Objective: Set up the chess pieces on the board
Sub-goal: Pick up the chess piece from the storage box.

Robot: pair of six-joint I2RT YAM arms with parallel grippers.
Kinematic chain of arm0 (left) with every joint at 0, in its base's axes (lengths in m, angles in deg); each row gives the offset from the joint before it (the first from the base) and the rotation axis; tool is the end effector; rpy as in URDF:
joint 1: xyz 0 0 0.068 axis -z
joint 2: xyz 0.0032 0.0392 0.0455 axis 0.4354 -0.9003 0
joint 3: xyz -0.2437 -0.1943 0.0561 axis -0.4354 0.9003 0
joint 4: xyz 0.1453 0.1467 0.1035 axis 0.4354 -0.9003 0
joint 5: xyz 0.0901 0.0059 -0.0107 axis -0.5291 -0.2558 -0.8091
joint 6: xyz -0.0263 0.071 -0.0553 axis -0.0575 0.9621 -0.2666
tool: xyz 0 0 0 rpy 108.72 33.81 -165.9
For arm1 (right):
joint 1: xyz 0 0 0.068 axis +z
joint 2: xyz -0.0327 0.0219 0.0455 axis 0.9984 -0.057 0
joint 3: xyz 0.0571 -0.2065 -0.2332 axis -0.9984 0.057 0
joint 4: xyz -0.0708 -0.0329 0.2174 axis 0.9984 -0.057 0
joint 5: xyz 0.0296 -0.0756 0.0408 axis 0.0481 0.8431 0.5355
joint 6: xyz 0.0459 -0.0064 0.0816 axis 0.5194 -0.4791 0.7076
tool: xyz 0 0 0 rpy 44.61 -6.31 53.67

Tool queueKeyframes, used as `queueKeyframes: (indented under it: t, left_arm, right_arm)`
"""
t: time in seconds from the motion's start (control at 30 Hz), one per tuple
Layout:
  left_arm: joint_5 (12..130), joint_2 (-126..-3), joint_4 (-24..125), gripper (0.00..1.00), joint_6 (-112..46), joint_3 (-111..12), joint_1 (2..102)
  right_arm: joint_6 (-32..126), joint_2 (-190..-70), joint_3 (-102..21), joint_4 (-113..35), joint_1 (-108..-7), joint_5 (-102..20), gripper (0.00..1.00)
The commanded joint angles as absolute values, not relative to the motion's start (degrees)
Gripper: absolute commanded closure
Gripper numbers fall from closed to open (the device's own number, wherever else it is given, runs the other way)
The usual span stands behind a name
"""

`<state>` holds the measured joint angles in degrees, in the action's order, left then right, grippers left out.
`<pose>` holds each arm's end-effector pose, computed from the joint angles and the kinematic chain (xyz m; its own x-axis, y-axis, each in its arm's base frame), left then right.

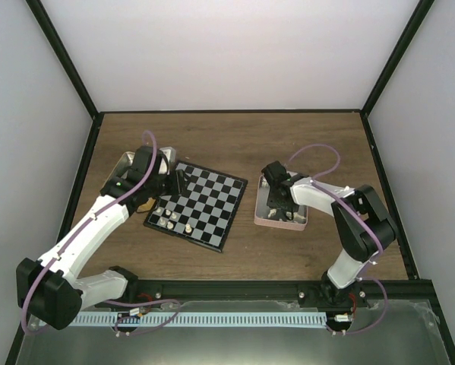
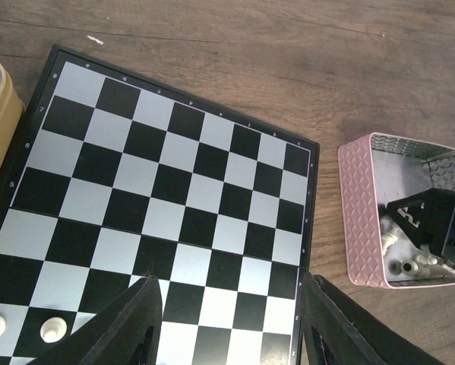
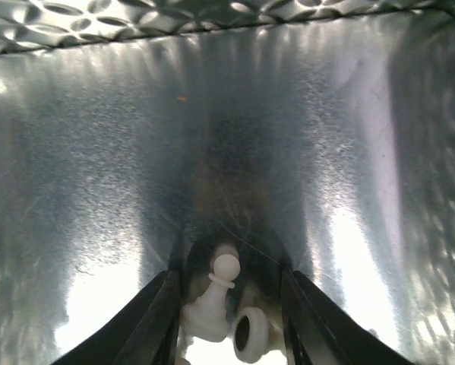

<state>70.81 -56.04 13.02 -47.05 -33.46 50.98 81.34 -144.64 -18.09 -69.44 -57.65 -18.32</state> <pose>0.2003 -0.1068 0.3052 -0.8008 -0.0902 -0.5922 0.1836 0.9040 -0.3860 0.2648 0.1227 0.1718 -0.8998 0.2256 -0.3733 0.2429 0.9700 0.0007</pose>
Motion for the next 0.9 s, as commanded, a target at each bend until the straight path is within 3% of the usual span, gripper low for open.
queueKeyframes:
  t: [0.0,0.3,0.43,0.63,0.87]
  left_arm:
    - [71.4,-56.1,14.3,0.48,-47.1,-32.8,51.2]
    - [72.0,-56.3,14.2,0.48,-47.3,-32.8,51.2]
    - [72.5,-56.4,14.3,0.48,-47.4,-32.8,51.2]
    - [72.7,-56.6,14.4,0.48,-47.4,-32.8,51.2]
    - [73.2,-57.0,14.5,0.48,-47.3,-32.8,51.2]
  right_arm:
    - [82.5,-142.9,-15.9,-70.7,-57.5,-15.9,0.65]
    - [82.0,-143.1,-15.9,-69.9,-57.5,-17.6,0.85]
    - [81.4,-142.5,-15.9,-68.9,-57.5,-17.1,0.84]
    - [79.8,-143.3,-16.6,-67.7,-57.5,-16.9,0.69]
    - [77.9,-143.5,-16.3,-66.6,-57.6,-16.2,0.75]
